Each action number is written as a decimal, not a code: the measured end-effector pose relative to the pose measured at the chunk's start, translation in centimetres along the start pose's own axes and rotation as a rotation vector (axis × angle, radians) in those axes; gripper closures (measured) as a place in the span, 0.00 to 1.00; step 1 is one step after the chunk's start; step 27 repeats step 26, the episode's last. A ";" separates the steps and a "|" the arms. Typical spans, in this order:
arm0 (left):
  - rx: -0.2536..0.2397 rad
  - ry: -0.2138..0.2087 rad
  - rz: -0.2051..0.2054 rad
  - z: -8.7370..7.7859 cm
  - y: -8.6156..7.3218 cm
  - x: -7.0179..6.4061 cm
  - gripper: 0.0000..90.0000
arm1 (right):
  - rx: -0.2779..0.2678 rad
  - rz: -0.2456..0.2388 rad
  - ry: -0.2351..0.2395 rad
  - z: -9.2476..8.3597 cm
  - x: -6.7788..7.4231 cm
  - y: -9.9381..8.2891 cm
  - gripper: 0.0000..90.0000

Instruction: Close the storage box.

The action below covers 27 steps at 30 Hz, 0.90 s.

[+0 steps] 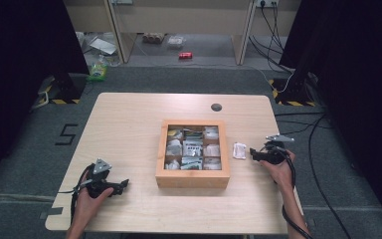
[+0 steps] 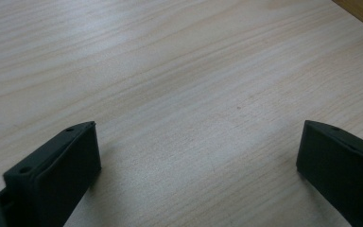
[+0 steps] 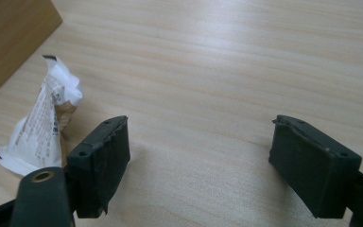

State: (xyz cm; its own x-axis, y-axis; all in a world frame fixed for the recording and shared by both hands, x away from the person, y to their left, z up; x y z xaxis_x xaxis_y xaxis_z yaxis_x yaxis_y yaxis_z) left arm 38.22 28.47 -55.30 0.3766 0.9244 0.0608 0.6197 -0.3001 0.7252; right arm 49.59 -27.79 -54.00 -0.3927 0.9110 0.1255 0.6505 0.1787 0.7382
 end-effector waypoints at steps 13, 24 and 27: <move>-0.001 0.000 -0.001 0.0 0.0 0.0 0.00 | 0.022 -0.035 -0.022 0.2 0.3 0.0 0.21; 0.000 0.000 0.000 0.0 0.0 0.0 0.00 | 0.021 -0.036 -0.023 0.2 0.2 0.0 0.21; 0.000 0.000 0.000 0.0 0.0 0.0 0.00 | 0.021 -0.035 -0.024 0.2 0.3 0.0 0.22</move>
Point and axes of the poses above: each handheld gripper's, and its own axes: z roughly forward along the jaws, y roughly out of its top, x roughly to its left, the point moved 4 cm from there along z, roughly forward along the jaws, and after that the axes turned 7 degrees about y, right-handed, at the moved point
